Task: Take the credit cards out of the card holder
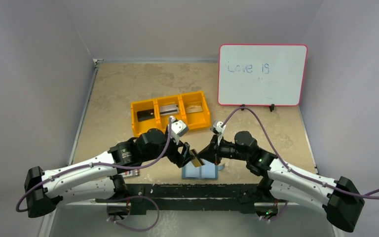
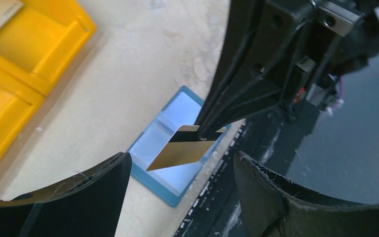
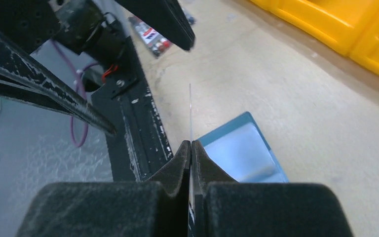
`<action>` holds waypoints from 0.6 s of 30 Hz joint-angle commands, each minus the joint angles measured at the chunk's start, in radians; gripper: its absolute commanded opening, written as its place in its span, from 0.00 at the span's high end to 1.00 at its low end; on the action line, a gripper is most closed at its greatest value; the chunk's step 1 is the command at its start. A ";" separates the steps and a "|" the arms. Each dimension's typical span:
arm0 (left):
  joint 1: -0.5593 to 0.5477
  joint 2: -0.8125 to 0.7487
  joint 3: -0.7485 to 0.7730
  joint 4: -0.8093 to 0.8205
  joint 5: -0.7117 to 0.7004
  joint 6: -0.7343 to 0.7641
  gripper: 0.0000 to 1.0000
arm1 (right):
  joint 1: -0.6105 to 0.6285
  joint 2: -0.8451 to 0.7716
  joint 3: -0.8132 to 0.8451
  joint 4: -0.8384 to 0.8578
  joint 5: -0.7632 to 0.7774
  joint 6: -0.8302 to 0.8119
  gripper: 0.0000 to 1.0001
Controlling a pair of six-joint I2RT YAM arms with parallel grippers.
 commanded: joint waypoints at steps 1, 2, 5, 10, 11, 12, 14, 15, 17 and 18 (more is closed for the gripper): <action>0.001 -0.009 0.037 -0.032 0.238 0.103 0.25 | 0.004 -0.003 0.069 0.044 -0.193 -0.143 1.00; 0.001 -0.011 0.029 -0.027 0.276 0.105 0.26 | 0.004 0.000 0.074 0.046 -0.219 -0.145 1.00; 0.002 -0.006 0.023 -0.034 0.348 0.125 0.31 | 0.004 0.014 0.090 0.047 -0.285 -0.142 1.00; 0.002 -0.017 0.029 -0.048 0.316 0.156 0.35 | 0.003 0.032 0.109 0.039 -0.344 -0.143 1.00; 0.001 -0.017 0.028 -0.045 0.326 0.160 0.36 | 0.004 0.033 0.111 0.037 -0.344 -0.142 1.00; 0.001 -0.016 0.026 -0.043 0.342 0.165 0.39 | 0.004 0.034 0.112 0.039 -0.346 -0.143 1.00; 0.001 -0.001 0.027 -0.052 0.376 0.175 0.54 | 0.004 0.032 0.116 0.050 -0.366 -0.146 1.00; 0.001 0.009 0.031 -0.059 0.393 0.179 0.66 | 0.005 0.034 0.119 0.058 -0.385 -0.145 1.00; 0.001 0.034 0.032 -0.054 0.430 0.170 0.84 | 0.004 0.043 0.127 0.057 -0.405 -0.150 1.00; 0.001 0.042 0.034 -0.048 0.449 0.164 0.92 | 0.004 0.048 0.129 0.056 -0.402 -0.151 1.00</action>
